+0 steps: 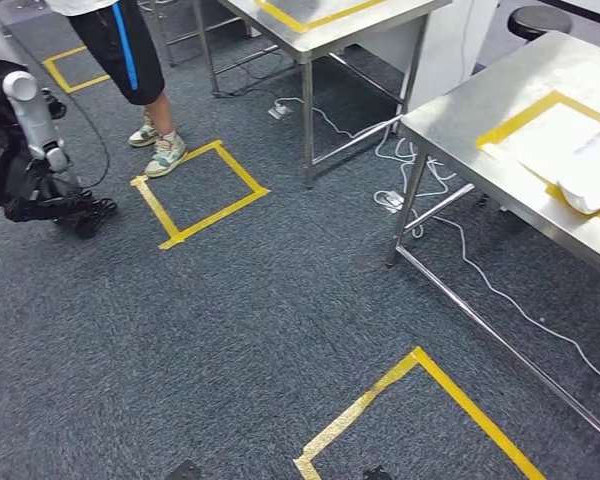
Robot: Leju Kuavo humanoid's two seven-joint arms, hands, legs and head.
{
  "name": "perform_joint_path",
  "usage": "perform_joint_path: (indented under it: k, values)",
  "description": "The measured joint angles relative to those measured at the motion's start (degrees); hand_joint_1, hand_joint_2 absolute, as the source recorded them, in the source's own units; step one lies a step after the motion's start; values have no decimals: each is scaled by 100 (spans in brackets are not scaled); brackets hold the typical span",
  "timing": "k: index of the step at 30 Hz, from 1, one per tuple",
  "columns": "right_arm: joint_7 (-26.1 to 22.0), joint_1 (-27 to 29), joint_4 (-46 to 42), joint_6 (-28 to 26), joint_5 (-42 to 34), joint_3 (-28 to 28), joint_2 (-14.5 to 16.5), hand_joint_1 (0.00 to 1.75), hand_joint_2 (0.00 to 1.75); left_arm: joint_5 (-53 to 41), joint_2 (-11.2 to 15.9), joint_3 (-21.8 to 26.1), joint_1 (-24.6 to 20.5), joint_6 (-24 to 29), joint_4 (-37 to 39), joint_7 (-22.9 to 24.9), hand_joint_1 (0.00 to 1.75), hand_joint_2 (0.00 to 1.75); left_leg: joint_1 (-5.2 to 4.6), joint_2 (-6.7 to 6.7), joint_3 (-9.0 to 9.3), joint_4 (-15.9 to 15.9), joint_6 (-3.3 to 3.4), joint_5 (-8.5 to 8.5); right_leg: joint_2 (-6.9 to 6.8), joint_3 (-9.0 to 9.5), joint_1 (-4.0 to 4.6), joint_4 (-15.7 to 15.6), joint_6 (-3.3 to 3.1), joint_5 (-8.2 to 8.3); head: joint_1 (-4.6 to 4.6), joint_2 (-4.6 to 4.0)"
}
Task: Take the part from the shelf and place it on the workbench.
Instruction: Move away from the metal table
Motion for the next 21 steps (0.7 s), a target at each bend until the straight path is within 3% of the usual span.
perform_joint_path:
  k: [1,2,4,5,7,8,10,12,14,15,16,17,19,21]
  values:
    - [1,4,0,0,-1,0,0,0,0,-4,-3,0,2,0,0,0,0,0,8,29,-85,188,-11,-34,-91,0,4,0,-2,-5,-1,0]
    - [2,2,0,0,-1,0,0,0,0,-7,-2,0,9,1,0,0,0,0,15,49,-69,181,-19,34,-175,1,5,0,0,-10,-1,0]
    - [2,-6,0,1,-1,0,0,0,0,-5,1,0,16,2,0,0,0,0,24,186,254,-370,-26,360,-321,15,3,1,24,-26,-3,0]
    - [2,-6,-1,1,-1,0,-1,0,0,-5,-2,0,7,2,0,0,0,0,20,353,473,-754,-33,493,-387,22,21,14,52,-46,-9,0]
    - [3,-6,-2,1,1,0,-3,0,0,-1,-11,0,-23,3,0,0,0,0,7,552,737,-1230,24,600,-512,35,61,33,117,-87,-1,0]
    - [3,-10,-2,1,2,0,-4,0,0,6,-15,1,-28,3,0,0,0,0,-6,550,763,-1302,65,589,-576,49,78,36,149,-103,8,0]
    - [4,-35,-2,1,4,0,-3,0,0,23,-10,8,-6,3,0,2,0,0,-9,392,751,-1309,159,595,-636,94,59,39,213,-137,31,0]
    - [4,-53,-2,2,5,1,-1,0,0,32,-2,18,10,3,0,6,0,0,6,257,756,-1323,229,619,-392,3,28,295,269,-326,54,0]
    - [4,-41,-1,4,6,2,0,0,0,34,0,22,0,3,0,7,0,0,10,111,748,-1325,277,632,-65,-342,15,1039,289,-701,89,0]
    - [5,-28,1,5,6,1,-1,0,0,34,-1,22,-3,3,0,7,0,0,5,27,743,-1324,291,636,8,-545,16,1440,285,-851,99,0]
    - [5,-15,1,7,6,1,-1,0,0,34,0,23,1,3,0,7,0,0,0,-61,741,-1324,297,639,44,-693,19,1705,276,-908,104,0]
    - [7,-5,1,7,6,0,-2,0,0,34,2,24,10,3,0,8,0,0,-4,-148,743,-1323,297,642,61,-737,20,1740,261,-843,109,0]
    - [10,1,1,5,6,0,-2,0,0,34,4,26,25,3,0,9,0,0,-5,-321,751,-1322,283,652,162,-495,16,1149,221,-443,110,0]
    - [10,-5,0,6,6,1,-2,0,0,34,0,26,21,3,0,8,0,0,-8,-477,740,-1312,244,667,439,-152,-3,383,189,-133,109,0]
